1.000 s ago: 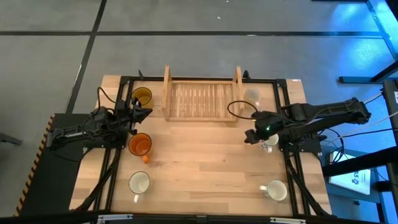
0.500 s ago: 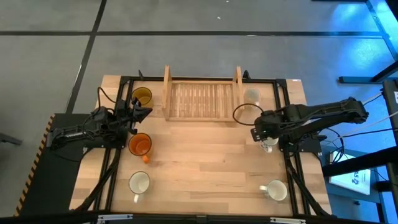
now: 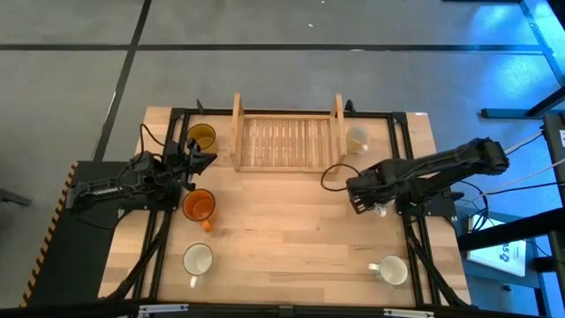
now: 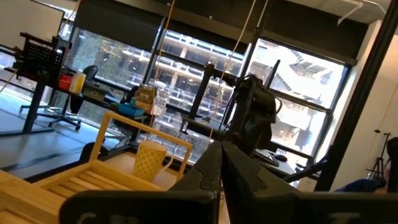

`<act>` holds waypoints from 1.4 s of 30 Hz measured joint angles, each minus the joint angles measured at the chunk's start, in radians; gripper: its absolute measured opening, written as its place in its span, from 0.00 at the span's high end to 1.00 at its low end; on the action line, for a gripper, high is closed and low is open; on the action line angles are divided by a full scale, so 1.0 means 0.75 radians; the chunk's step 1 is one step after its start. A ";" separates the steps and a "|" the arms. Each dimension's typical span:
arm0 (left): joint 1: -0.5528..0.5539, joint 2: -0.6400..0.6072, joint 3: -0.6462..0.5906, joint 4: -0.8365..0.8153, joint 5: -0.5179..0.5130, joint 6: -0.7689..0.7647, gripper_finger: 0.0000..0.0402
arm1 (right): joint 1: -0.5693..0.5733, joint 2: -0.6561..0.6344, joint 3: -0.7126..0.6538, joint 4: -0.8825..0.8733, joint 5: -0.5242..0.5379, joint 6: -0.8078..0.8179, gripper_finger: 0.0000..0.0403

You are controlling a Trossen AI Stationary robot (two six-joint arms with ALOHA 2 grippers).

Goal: Place coffee mugs
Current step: Put the blue patterned mug on the shelf

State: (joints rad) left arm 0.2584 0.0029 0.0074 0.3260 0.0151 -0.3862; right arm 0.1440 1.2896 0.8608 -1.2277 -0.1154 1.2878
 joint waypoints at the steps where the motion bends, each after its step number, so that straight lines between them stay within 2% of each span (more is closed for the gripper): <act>1: 0.000 0.000 0.000 -0.001 0.000 0.000 0.99 | 0.000 -0.002 -0.027 0.036 -0.015 0.004 0.52; 9: 0.000 0.000 0.000 -0.003 -0.011 0.005 0.99 | 0.000 -0.005 -0.122 0.125 -0.008 0.018 0.52; 12: 0.000 0.000 0.000 -0.004 -0.019 0.004 0.99 | 0.000 -0.005 -0.131 0.128 -0.012 0.019 0.56; 23: 0.001 0.000 0.000 -0.004 -0.019 0.004 0.99 | -0.001 -0.005 -0.132 0.144 -0.016 0.016 0.97; 27: 0.001 0.000 0.000 -0.004 -0.019 0.003 0.99 | 0.000 -0.005 -0.106 0.187 -0.015 0.002 0.96; 35: 0.000 0.000 0.000 -0.003 -0.019 0.001 0.99 | 0.000 0.012 0.079 0.265 0.062 -0.050 0.98; 42: 0.000 0.000 0.000 -0.003 -0.018 0.001 0.99 | 0.000 0.189 0.301 0.322 0.120 -0.288 0.99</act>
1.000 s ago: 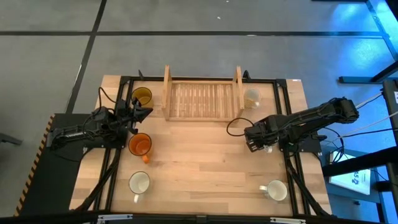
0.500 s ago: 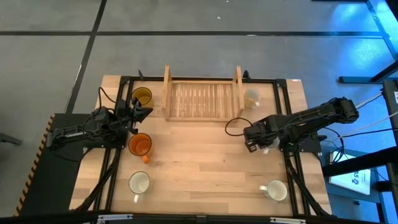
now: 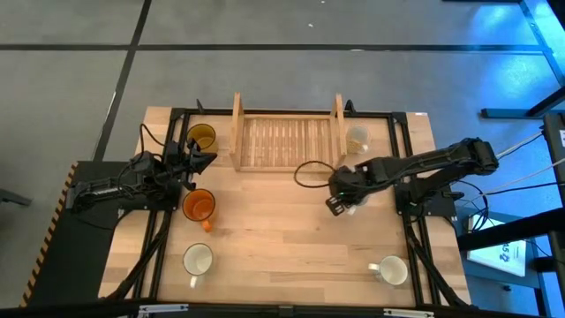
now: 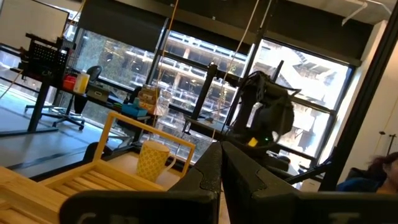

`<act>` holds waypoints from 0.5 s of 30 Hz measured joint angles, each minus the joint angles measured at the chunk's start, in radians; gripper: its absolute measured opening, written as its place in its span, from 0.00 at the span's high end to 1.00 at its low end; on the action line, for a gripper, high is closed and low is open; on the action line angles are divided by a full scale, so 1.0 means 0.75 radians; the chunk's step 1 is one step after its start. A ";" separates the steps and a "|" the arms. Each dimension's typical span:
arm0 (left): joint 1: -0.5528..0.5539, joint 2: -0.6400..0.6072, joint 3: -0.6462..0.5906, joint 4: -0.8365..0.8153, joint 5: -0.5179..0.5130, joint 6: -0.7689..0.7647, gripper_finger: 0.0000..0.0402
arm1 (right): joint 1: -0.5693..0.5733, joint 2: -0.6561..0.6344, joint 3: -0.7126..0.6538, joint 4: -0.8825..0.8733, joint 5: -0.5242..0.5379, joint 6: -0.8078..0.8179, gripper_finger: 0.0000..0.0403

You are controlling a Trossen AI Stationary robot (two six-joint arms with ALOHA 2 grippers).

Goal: Place coffee mugs
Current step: Put the blue patterned mug on the shelf

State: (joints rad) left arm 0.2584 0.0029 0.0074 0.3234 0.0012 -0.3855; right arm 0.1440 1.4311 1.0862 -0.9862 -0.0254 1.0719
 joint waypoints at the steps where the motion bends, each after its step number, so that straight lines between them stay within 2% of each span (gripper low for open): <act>1: 0.000 0.000 0.000 0.000 0.000 0.000 0.99 | 0.000 0.034 0.044 -0.002 0.012 -0.051 0.99; 7: 0.000 0.000 0.000 0.000 0.000 0.000 0.99 | -0.054 0.224 0.322 -0.022 0.054 -0.299 0.98; 15: 0.000 0.000 0.000 0.000 0.000 0.000 0.99 | -0.240 0.401 0.627 -0.051 0.131 -0.626 0.98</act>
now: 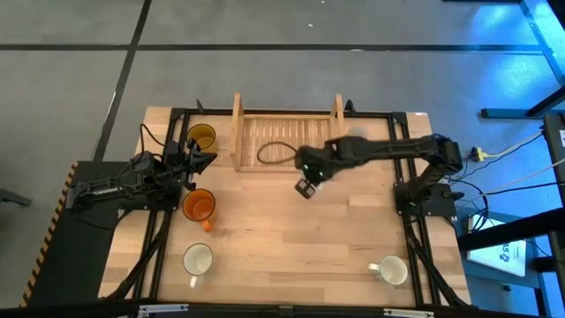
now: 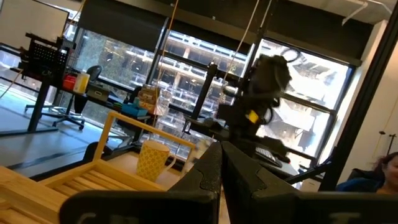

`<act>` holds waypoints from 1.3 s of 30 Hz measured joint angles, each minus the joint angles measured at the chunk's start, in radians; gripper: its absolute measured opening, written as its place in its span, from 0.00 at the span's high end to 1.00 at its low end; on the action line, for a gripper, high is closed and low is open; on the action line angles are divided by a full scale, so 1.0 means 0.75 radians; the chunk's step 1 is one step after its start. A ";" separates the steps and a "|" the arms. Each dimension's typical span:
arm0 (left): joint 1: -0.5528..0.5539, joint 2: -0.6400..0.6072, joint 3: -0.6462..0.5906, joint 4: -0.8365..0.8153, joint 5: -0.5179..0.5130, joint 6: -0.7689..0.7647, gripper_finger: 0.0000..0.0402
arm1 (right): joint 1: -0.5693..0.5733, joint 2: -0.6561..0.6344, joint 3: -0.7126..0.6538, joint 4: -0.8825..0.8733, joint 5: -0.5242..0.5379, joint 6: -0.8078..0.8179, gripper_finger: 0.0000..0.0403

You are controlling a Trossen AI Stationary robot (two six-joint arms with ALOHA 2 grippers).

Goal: Place coffee mugs
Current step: Put the blue patterned mug on the shelf

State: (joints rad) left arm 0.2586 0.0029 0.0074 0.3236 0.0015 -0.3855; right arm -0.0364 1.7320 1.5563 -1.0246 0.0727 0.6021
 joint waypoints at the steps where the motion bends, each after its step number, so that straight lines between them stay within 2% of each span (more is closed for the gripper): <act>1: 0.000 -0.001 0.000 0.002 0.000 0.000 0.99 | -0.026 0.017 0.032 -0.006 0.012 -0.040 0.98; 6: 0.000 0.000 0.000 0.000 0.000 0.000 0.99 | -0.162 0.114 0.216 -0.065 0.033 -0.209 0.99; 13: 0.000 -0.001 0.000 -0.001 -0.030 0.003 0.99 | -0.378 0.294 0.427 -0.195 0.015 -0.307 0.98; 18: 0.000 -0.001 0.000 0.000 -0.061 0.003 0.99 | -0.530 0.374 0.438 -0.168 -0.053 -0.353 0.99; 24: 0.000 -0.001 0.000 -0.001 -0.078 0.004 0.99 | -0.655 0.463 0.437 -0.159 -0.057 -0.410 0.99; 39: 0.000 -0.001 0.000 -0.001 -0.095 0.005 0.99 | -0.761 0.605 0.437 -0.124 -0.088 -0.499 0.98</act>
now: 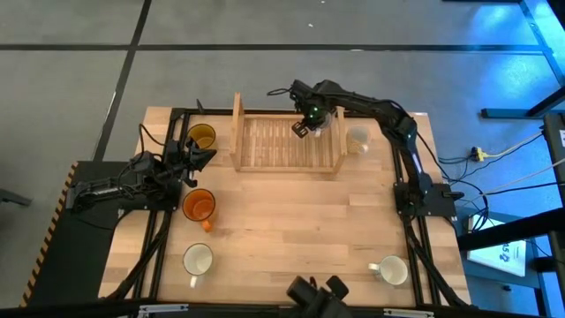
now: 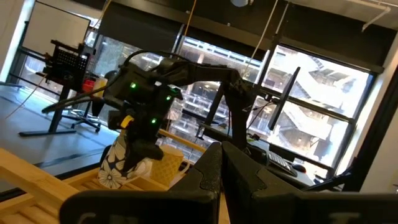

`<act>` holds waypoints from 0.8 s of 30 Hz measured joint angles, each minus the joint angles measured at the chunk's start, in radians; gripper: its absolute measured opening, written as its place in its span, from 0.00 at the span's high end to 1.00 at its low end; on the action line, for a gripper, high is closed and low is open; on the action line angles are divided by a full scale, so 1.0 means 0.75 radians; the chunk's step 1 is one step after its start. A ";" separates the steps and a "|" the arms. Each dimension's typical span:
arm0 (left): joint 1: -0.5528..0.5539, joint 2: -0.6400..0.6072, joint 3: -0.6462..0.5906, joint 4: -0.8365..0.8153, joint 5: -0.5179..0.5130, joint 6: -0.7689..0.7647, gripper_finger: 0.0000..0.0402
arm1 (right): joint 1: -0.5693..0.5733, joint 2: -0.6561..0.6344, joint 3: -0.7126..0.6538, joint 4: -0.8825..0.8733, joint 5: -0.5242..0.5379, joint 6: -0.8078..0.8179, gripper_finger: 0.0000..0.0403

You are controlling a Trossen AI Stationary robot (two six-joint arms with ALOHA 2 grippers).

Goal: Place coffee mugs
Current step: Put the blue patterned mug on the shelf

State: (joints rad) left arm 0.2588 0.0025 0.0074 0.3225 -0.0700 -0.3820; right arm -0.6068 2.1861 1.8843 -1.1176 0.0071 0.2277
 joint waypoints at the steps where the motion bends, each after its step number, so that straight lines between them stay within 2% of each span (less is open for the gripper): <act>1: -0.001 0.000 0.000 -0.001 0.000 0.000 0.99 | -0.005 0.007 0.001 -0.005 0.000 -0.002 0.97; 9: 0.000 0.000 0.000 -0.001 0.000 0.000 0.99 | -0.006 0.012 0.001 0.007 0.013 -0.001 0.96; 24: 0.000 0.000 0.000 -0.001 0.000 0.000 0.99 | -0.004 0.015 0.001 0.008 0.086 -0.001 0.72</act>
State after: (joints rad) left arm 0.2586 0.0025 0.0074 0.3222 -0.0700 -0.3820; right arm -0.6094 2.1975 1.8847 -1.1113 0.0715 0.2268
